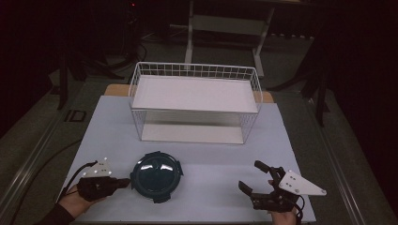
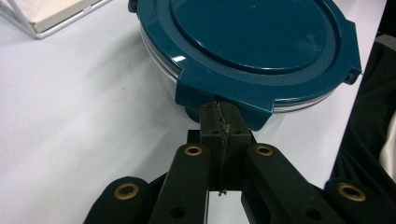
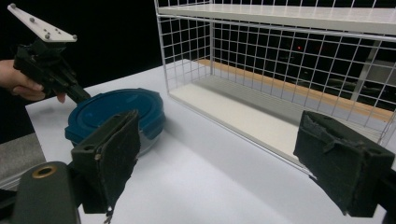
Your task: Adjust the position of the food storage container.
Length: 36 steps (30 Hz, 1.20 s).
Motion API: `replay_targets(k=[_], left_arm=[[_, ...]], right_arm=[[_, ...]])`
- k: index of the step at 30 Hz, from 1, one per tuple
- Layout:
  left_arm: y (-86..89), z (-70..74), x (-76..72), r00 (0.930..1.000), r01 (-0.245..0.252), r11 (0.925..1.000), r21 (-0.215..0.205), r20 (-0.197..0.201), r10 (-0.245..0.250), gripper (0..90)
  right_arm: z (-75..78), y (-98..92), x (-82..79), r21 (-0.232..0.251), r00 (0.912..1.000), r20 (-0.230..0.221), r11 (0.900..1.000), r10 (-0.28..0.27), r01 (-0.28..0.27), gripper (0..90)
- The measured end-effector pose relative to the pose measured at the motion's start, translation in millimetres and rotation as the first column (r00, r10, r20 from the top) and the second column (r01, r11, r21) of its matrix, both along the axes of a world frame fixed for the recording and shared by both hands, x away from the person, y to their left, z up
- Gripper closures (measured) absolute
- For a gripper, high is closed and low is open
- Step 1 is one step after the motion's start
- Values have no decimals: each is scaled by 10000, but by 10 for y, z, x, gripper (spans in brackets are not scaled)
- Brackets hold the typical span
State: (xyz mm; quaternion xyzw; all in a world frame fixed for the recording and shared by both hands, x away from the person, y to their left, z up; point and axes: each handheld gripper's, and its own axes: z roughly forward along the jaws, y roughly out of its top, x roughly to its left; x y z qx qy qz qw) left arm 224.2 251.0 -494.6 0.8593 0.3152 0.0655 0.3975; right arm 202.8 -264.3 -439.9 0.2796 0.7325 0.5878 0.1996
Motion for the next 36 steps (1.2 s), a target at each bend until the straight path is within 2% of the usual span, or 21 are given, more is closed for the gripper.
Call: replay_targets(k=[10,12,14,17,20,28,36], left_arm=[[-129,-5,99,10000,86,10000,-32,30,-86,900],[-153,4,109,9999,36,9999,107,119,-38,900],[-165,11,105,9995,-178,9990,416,273,166,900],[-126,10,100,9995,-276,9996,83,142,275,900],[-149,-17,101,9999,-148,9998,167,-12,148,900],[-189,-5,121,9996,-280,9993,242,-87,282,900],[-356,-2,199,9999,67,9997,251,-107,-64,900]], right_arm=[[-5,16,2,-62,10000,-22,10000,69,-70,139],[-5,18,4,-57,10000,-16,10000,73,-73,139],[-2,14,5,-14,10000,-26,10000,42,-42,139],[-1,3,10,15,10000,-6,10000,24,-24,139],[-2,2,13,14,10000,-32,10000,36,-36,140],[-5,6,13,13,10000,-31,10000,40,-40,140],[-8,17,14,-29,9999,-90,10000,78,-78,140]])
